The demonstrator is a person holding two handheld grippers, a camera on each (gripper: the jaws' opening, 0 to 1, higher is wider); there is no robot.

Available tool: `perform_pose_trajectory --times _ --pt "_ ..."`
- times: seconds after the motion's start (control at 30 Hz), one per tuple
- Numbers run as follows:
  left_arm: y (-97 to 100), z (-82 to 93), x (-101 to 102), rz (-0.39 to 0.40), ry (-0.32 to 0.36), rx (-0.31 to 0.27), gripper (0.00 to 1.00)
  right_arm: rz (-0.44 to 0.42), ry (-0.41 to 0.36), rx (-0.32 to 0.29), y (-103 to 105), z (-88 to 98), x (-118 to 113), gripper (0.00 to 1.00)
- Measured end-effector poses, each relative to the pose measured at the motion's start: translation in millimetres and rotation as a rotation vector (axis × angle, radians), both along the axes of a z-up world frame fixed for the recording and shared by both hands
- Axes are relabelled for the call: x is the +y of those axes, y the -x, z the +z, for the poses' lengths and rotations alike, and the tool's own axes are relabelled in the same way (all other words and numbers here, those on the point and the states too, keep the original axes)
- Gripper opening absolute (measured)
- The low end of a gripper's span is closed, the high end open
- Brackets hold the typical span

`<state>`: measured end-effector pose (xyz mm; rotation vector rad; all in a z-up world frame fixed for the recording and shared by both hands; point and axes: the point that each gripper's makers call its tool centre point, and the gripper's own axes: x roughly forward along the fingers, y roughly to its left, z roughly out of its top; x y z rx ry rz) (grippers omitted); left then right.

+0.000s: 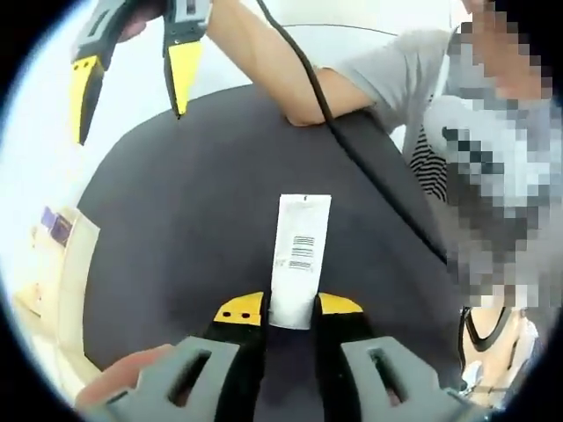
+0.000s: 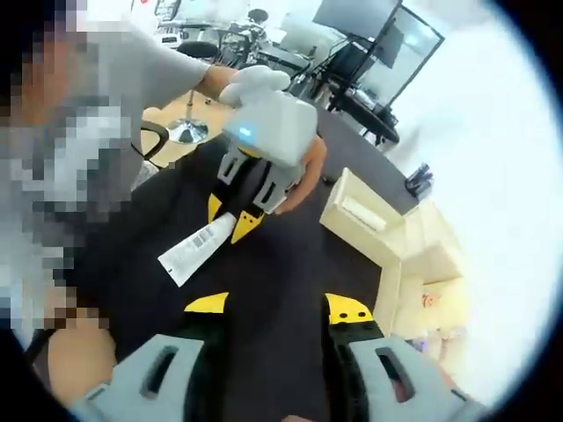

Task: Open the drawer, pick up the cosmetic bottles from the table one by one, place them into the drawer, release the gripper, close the drawer, and move the gripper away

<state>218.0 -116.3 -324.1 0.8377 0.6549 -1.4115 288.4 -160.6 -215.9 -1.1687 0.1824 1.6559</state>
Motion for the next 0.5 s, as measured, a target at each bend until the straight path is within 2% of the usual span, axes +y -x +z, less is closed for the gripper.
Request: perform_pose_trajectory --times 0.1,0.33,0.43,0.5 --pt "0.8 4.4 4 0.011 0.005 0.007 0.16 0.005 0.010 -0.002 1 -2.3 2 0.36" --pt "-0.3 25.3 22 0.106 0.056 0.040 0.16 0.032 -0.009 -0.015 4 -0.4 17 0.36" --pt "-2.8 34.5 23 0.157 0.131 0.062 0.16 0.045 -0.012 -0.016 9 0.2 28 0.36" --pt "-5.9 39.1 27 0.211 0.201 0.107 0.16 0.049 -0.018 -0.018 13 0.8 36 0.36"
